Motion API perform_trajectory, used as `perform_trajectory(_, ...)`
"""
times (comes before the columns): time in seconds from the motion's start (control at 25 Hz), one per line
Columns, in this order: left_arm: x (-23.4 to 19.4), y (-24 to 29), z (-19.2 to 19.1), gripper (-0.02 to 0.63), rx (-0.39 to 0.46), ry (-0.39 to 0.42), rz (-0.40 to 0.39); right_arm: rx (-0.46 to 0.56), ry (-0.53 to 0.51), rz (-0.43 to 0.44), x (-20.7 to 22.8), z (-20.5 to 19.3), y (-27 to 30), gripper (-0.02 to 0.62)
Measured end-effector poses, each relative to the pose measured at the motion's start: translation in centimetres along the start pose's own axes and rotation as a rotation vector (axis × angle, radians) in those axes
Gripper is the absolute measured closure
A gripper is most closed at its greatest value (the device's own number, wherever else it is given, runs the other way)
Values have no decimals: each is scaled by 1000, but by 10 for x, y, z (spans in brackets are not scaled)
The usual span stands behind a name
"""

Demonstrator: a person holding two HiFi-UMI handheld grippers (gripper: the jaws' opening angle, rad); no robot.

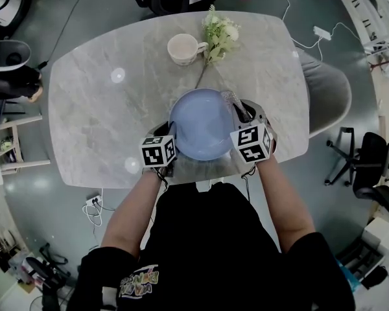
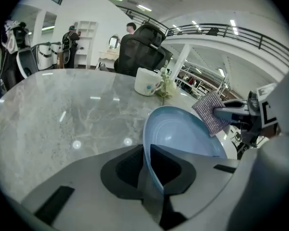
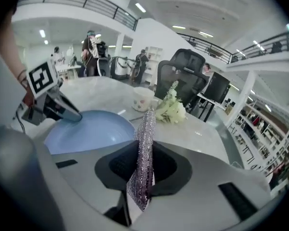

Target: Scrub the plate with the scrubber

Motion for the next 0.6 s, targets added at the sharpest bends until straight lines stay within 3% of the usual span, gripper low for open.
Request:
perform_trajectory(0.12, 7, -9, 10, 474, 60, 103, 26, 56, 120, 39, 11, 6, -17, 520)
perform_trajectory(0.28, 20, -29, 23, 471, 155, 169, 87, 105, 205, 80, 24, 5, -36, 520)
perform_trajectory(0.6, 92, -88, 35, 572, 364, 203, 52, 193, 430, 217, 41, 1, -86, 520)
Point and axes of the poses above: the fingertips, and each gripper's own axes: y forward along the fingers, x to its right, z out of its top, the point moved 2 cm from there along -y, backward along the fingers, and after that the axes turned 10 degrees about -z, right-handed, at the moved point
